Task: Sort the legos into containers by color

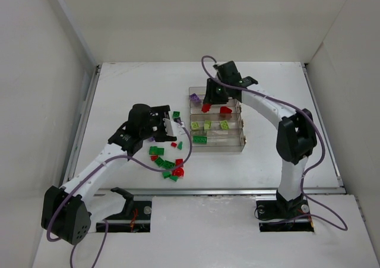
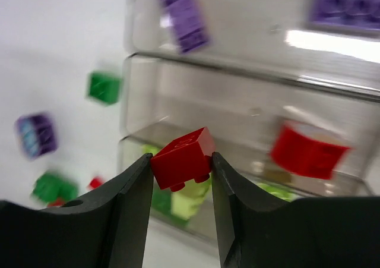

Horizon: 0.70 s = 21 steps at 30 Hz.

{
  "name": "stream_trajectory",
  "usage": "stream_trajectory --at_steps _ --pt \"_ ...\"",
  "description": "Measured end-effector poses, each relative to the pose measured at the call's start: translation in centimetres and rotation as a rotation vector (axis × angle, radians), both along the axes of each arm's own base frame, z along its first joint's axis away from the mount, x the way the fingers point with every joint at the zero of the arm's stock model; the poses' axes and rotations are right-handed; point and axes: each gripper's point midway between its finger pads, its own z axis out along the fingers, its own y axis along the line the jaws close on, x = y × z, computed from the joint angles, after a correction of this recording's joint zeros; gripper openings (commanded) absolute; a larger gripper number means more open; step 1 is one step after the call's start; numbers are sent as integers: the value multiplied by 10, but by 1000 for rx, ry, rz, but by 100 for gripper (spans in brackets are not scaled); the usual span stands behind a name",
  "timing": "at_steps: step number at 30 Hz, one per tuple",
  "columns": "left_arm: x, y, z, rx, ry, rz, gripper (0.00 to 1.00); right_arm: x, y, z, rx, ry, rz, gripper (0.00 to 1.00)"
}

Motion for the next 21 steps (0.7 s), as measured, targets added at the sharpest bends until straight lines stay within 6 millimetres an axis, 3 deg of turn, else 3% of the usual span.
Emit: stream_trajectory --at_steps 3,8,10,11,14,17,21 --pt "0 6 -6 -10 38 48 80 20 -31 -11 -84 -24 -149 0" --pt "-1 17 -22 -9 101 115 90 31 -36 -14 -143 -66 -221 0" --pt "-3 23 -31 5 131 139 95 33 -36 -20 -160 -68 -228 25" --pt "-4 28 -39 14 156 158 99 33 -36 -24 -171 -63 -229 44" --pt "-7 33 -52 37 206 177 99 32 -37 -32 -191 -54 -229 69" --pt "-11 40 -72 71 279 198 99 32 -38 -33 -198 -55 -229 90" --pt "-16 45 -94 87 392 244 99 33 -39 -32 -203 -63 -228 95"
